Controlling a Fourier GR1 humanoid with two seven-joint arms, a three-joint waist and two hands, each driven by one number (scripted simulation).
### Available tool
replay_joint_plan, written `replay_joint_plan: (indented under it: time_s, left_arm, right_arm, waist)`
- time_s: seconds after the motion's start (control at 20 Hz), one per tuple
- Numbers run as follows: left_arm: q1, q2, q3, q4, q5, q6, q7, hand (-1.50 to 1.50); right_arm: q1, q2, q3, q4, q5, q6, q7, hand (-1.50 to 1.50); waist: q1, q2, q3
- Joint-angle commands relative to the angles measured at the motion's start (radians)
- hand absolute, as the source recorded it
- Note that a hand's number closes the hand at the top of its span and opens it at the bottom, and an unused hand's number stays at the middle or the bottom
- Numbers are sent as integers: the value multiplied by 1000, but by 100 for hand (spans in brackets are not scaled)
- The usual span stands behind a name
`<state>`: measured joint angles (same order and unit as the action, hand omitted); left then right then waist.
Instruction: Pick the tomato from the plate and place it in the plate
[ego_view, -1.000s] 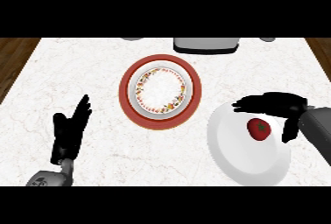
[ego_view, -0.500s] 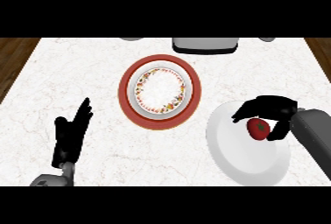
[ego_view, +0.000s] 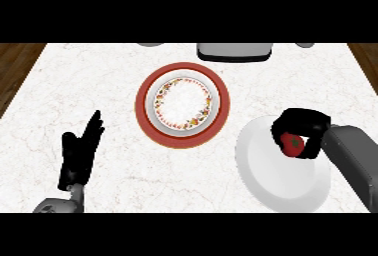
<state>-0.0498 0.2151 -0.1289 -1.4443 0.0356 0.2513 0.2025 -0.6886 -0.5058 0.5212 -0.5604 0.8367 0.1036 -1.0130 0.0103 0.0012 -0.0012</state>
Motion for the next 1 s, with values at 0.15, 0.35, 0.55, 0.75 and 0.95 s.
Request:
replay_joint_plan:
  time_s: [0.15,0.35,0.55,0.75,0.95]
  left_arm:
    - [-13,-3,-14,6,2,-18,19,0]
    - [-17,-1,-14,21,-4,-19,16,0]
    - [-60,-30,-39,14,-12,-12,35,0]
    - [-67,-19,-43,26,-5,-43,30,0]
    - [-44,-23,-41,28,-15,-26,24,0]
  right_arm:
    - [-54,435,-66,-23,-46,-7,555,150]
    - [-114,498,-123,-68,-79,-114,826,150]
    - [-181,503,-70,-171,-90,-255,1080,150]
    - [-215,505,7,-300,-142,-399,1296,150]
    - [-331,505,62,-385,-87,-534,1564,150]
  waist:
    - [21,-13,-3]
    - [42,-14,-2]
    - [73,-15,0]
    - [92,-10,0]
    - [76,-17,-1]
